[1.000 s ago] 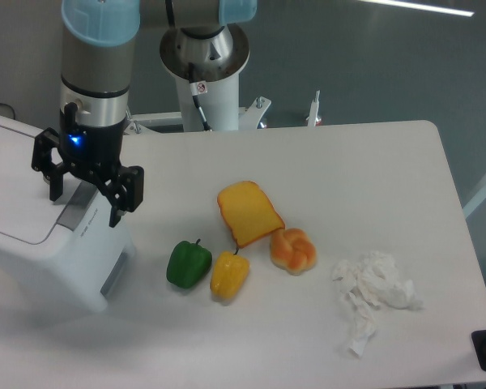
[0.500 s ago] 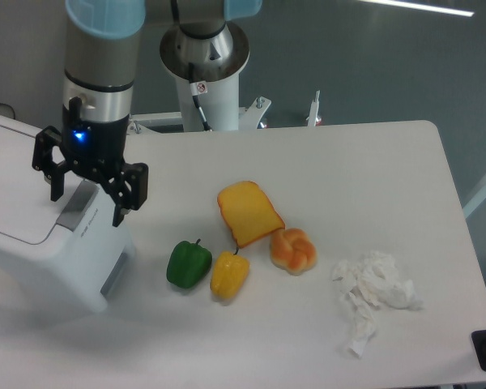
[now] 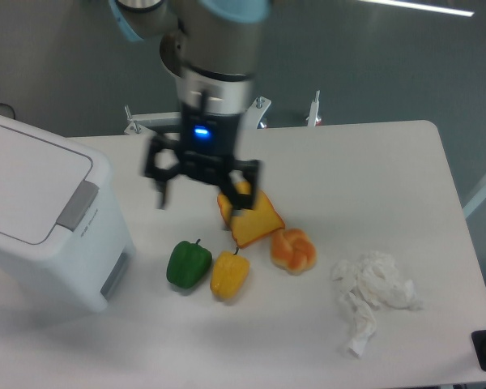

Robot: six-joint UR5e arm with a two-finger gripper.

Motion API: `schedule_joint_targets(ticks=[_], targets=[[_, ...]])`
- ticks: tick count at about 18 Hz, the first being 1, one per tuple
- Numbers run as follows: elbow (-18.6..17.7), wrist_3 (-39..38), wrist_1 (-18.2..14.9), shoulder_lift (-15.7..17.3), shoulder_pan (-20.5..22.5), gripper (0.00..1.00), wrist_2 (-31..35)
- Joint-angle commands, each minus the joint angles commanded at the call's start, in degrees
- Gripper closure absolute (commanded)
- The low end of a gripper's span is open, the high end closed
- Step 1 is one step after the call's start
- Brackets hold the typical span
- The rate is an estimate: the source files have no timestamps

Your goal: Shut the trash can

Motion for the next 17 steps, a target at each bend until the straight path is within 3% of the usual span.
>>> schedule_joint_targets(ticks=[3, 8, 13, 17], targets=[[-0.1, 10.3, 0.0, -3.4, 3.7, 0.0, 0.4], [1.4, 19.5, -0.1, -8.7, 7.3, 0.0, 4.6], [6.3, 25.3, -0.2, -15.4, 6.5, 0.0, 15.5], [7.5, 25.2, -0.2, -16.8, 4.5, 0.0, 19.3]])
